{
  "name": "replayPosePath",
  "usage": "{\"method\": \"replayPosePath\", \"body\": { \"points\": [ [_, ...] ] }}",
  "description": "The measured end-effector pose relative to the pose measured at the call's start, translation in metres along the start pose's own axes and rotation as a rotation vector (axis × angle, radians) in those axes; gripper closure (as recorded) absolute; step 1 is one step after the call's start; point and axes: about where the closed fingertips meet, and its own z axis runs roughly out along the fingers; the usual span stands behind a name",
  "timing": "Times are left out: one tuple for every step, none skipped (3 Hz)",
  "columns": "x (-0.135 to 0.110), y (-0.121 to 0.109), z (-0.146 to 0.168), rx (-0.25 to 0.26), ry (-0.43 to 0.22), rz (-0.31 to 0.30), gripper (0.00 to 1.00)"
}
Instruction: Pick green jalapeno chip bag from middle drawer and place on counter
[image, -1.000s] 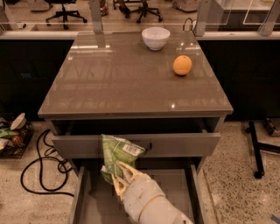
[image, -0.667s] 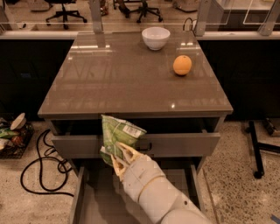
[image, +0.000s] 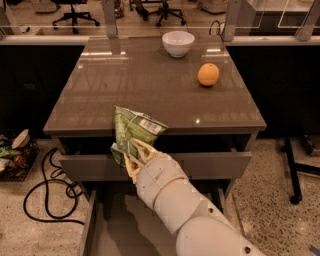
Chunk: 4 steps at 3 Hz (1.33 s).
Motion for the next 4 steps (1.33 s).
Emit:
{"method": "replayPosePath", "body": {
  "points": [
    [-0.003, -0.014, 0.019, -0.038, -0.028, 0.009, 1.0],
    [-0.015, -0.05, 0.057, -0.112, -0.044, 0.007, 1.0],
    [-0.05, -0.084, 0.087, -0.14, -0.056, -0.024, 1.0],
    [-0.067, -0.101, 0.113, -0.181, -0.06, -0.019, 1.0]
  ]
}}
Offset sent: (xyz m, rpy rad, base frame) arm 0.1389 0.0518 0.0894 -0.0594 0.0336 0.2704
